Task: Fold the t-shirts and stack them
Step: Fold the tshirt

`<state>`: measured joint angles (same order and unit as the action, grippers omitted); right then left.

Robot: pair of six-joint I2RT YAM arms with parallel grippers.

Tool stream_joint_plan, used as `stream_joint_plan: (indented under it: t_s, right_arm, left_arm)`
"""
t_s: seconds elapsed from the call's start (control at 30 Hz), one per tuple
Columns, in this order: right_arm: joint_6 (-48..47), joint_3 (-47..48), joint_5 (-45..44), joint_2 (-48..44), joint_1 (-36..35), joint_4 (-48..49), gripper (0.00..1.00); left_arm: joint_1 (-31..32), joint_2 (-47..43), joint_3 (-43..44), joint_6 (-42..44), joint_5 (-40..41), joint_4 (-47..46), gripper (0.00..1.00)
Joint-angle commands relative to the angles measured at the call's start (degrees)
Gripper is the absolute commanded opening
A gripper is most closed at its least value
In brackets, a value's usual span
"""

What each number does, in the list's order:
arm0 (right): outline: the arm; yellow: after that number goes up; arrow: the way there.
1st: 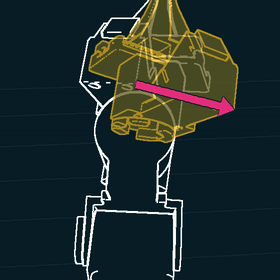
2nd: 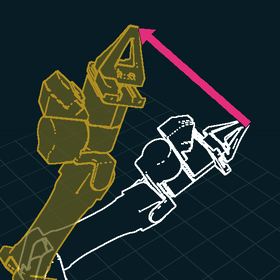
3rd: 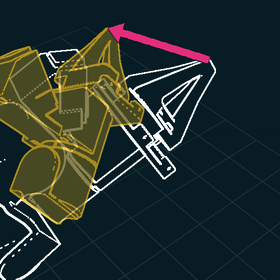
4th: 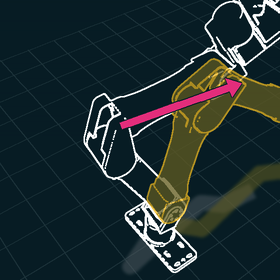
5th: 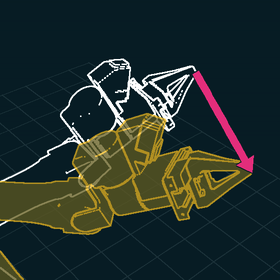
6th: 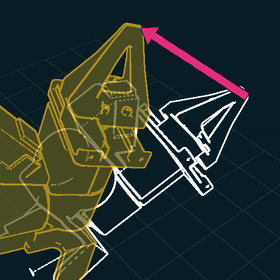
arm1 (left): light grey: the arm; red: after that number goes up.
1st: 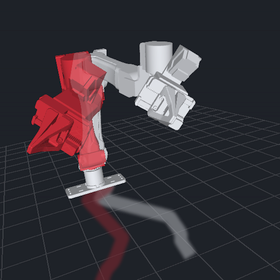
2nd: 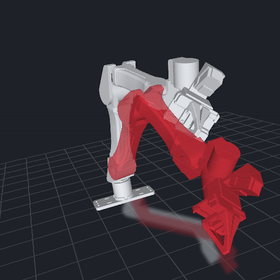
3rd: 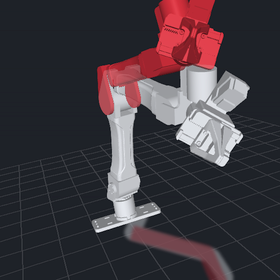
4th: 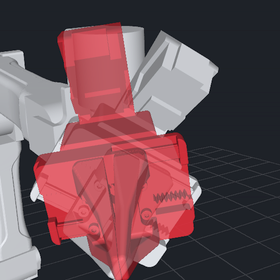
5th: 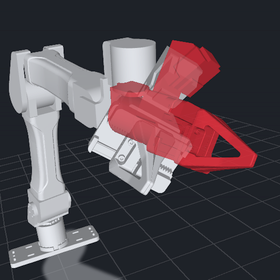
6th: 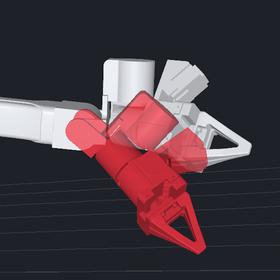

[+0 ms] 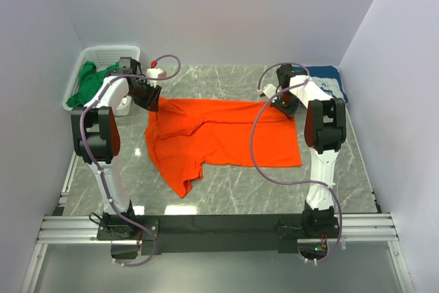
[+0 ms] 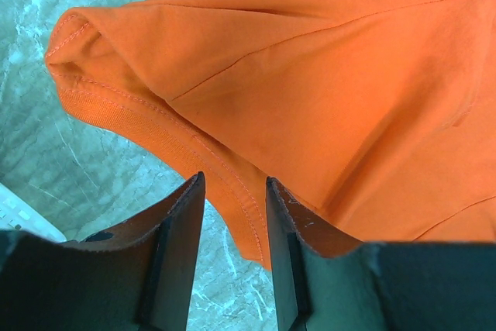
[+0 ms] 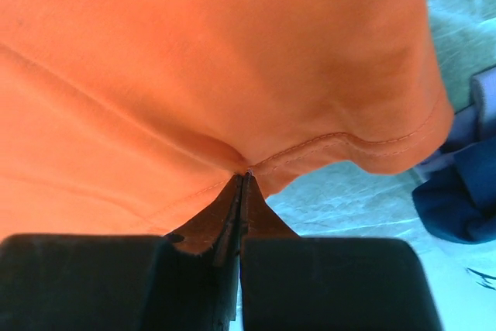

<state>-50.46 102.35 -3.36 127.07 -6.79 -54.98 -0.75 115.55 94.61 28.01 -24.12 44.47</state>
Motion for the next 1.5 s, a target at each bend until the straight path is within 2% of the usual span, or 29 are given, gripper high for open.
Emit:
stream_joint_plan:
  t_s: [0.0,0.17,0.33,0.6,0.77,0.87,1.03,1.27,1.47]
  right_arm:
    - [-0.8,0.8,1.4,-5.5,-0.4,-2.9,0.00]
    - [-1.0,-1.6,2.8,-7.5,-0.5,-5.4,0.00]
    - [-1.7,-6.3,2.1,-8.3,-0.5,-3.3,0.00]
    - [-1.8,-8.8,-0.3,-4.5,-0.3,0.1,0.00]
    - [-0.4,-5.1,0.4,-2.6,-0.4,-0.7,0.00]
    - [-0.3,-3.9,0.2,-2.2,-0.4,-1.2,0.00]
    - [0.0,-2.6,-0.1,-1.7,-0.5,-2.1,0.00]
    - [0.4,-2.4,0.4,-2.0,-0.4,-2.9,0.00]
    - [0.5,-2.2,0.5,-1.8,-0.5,-3.2,0.00]
  left_arm:
    - [0.1,-1.4,0.4,0.9,-0.5,0.2,0.43]
    - [0.1,-1.3,1.0,0.7,-0.8,0.6,0.43]
    - [0.1,-1.6,1.0,0.9,-0.8,0.8,0.43]
    - [0.0,-2.8,0.0,1.9,-2.1,1.4,0.43]
    - [0.1,-7.8,-4.0,8.3,-8.6,4.8,0.43]
    - [0.3,-9.8,-6.4,12.3,-9.2,7.7,0.43]
    - [5.1,-10.6,-12.8,12.5,-2.0,4.1,0.43]
    - [7.6,-8.4,-16.4,11.6,2.5,0.3,0.44]
    - [9.2,-7.1,-19.1,11.3,6.9,-3.1,0.39]
